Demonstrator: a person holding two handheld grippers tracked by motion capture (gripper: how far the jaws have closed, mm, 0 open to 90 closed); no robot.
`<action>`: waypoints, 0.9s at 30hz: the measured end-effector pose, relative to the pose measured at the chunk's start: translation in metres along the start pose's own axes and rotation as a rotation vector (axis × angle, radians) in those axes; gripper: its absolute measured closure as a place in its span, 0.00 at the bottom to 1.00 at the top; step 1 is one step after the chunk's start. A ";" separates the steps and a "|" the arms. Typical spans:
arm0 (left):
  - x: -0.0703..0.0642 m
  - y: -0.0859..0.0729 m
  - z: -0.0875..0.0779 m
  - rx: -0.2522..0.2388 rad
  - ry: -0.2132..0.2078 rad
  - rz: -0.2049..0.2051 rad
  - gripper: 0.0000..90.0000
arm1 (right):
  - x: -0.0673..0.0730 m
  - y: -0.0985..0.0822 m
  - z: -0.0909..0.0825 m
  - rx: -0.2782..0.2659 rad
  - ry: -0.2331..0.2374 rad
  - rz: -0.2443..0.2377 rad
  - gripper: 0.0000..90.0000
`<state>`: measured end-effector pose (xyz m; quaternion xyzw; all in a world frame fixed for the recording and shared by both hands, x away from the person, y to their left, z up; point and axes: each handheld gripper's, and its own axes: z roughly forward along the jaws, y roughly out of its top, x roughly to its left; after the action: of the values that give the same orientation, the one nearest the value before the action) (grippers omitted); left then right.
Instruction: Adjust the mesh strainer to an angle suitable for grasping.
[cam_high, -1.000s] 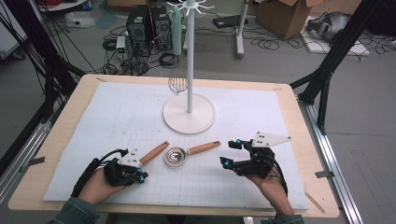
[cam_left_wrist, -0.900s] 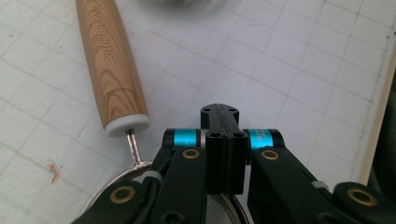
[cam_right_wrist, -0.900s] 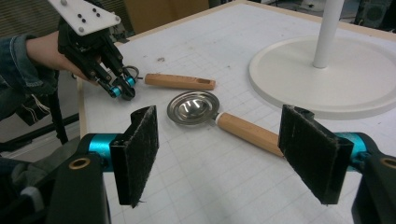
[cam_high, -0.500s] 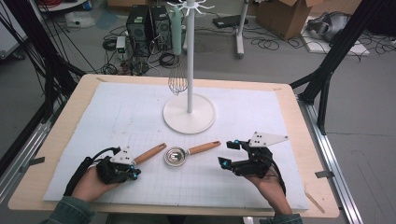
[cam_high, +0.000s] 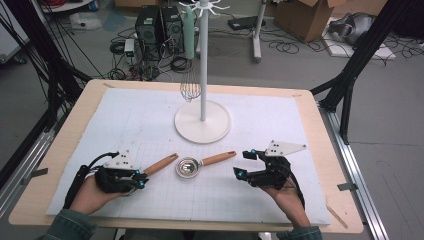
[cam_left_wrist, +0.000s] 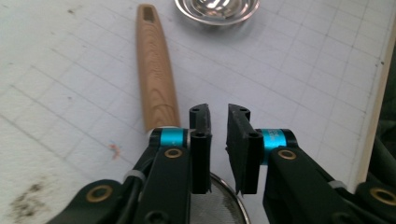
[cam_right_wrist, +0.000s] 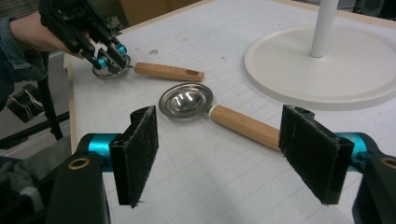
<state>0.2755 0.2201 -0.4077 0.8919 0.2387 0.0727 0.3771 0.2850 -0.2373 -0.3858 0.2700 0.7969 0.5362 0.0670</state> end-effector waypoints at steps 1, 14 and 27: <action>0.001 0.000 -0.002 -0.008 0.004 -0.006 0.84 | 0.000 0.000 0.001 0.000 -0.001 -0.002 0.31; 0.013 -0.002 -0.010 -0.035 0.071 -0.036 0.64 | 0.001 0.001 0.005 0.023 0.002 0.002 0.31; 0.023 0.002 0.001 -0.018 0.079 -0.071 0.55 | -0.001 -0.002 0.000 0.022 -0.007 0.004 0.31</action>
<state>0.2963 0.2292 -0.4079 0.8758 0.2844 0.0967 0.3777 0.2854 -0.2380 -0.3880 0.2742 0.8019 0.5267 0.0658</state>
